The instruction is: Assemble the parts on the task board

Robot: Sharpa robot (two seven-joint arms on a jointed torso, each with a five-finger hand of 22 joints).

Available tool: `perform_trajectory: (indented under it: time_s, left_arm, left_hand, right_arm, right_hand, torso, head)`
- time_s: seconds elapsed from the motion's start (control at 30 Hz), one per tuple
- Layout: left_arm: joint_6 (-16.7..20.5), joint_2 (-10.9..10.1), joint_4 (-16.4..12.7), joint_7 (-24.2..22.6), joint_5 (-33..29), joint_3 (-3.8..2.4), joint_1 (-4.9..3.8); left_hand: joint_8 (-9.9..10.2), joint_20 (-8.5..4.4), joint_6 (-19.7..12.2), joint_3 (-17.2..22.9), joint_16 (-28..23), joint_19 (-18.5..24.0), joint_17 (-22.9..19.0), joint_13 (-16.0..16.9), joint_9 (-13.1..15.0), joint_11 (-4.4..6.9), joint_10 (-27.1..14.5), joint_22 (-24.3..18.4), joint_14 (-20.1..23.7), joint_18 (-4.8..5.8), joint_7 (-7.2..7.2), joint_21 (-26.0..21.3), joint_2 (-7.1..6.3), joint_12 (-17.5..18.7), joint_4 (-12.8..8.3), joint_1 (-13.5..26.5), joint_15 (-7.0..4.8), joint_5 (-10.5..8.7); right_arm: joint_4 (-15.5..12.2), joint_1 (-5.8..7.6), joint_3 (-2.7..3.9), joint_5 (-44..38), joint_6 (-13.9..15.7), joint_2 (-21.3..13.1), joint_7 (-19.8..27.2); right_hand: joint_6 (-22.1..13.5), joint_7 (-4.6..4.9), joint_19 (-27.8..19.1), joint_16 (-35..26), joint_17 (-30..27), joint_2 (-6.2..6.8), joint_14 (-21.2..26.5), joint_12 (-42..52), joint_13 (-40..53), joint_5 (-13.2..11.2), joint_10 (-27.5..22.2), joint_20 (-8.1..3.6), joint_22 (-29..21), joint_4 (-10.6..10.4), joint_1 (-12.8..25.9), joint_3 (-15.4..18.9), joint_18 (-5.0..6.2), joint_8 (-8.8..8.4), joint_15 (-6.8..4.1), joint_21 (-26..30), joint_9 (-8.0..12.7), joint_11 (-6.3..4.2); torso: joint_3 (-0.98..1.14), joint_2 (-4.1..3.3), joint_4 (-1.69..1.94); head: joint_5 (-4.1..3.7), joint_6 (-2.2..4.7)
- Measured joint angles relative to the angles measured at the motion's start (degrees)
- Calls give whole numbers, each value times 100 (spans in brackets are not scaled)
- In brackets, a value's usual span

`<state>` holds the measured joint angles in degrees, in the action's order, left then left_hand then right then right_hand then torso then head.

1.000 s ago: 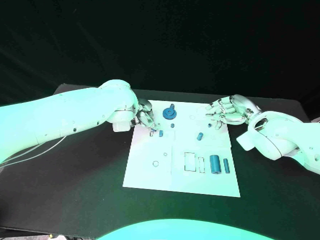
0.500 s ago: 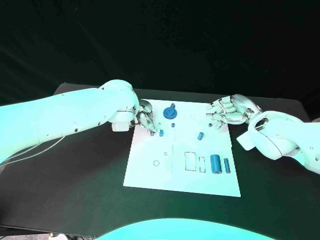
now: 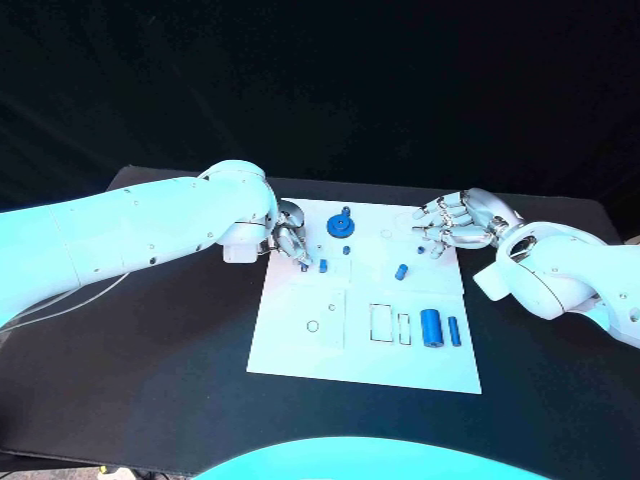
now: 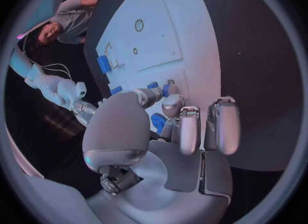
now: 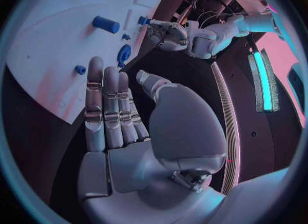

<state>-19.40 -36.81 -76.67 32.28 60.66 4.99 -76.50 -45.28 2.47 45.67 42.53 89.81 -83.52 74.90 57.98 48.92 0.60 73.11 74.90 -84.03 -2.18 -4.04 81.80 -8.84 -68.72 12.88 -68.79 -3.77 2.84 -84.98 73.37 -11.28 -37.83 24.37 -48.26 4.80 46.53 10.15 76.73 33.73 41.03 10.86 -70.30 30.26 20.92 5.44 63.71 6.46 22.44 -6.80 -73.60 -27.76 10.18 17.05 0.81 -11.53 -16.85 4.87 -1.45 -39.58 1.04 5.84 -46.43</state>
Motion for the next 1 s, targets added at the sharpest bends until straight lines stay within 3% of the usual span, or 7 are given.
perform_trajectory:
  time_s: [1.0]
  left_arm:
    - [-47, -3, 45, -66, 61, 37, 24]
  left_hand:
    - [4, 0, 1, 0, 0, 0, 0, 1, -3, 0, 0, 0, 0, 0, -16, 0, -21, 0, 0, 21, 0, 4]
  right_arm:
    - [10, -6, 0, 6, -1, 9, 8]
  right_hand:
    - [2, -2, 0, 0, -5, 0, 0, 0, -7, 0, 0, 0, -5, 0, 0, 0, 0, 0, 0, 0, 6, 0]
  torso:
    - [-1, 0, 1]
  head:
    - [9, -35]
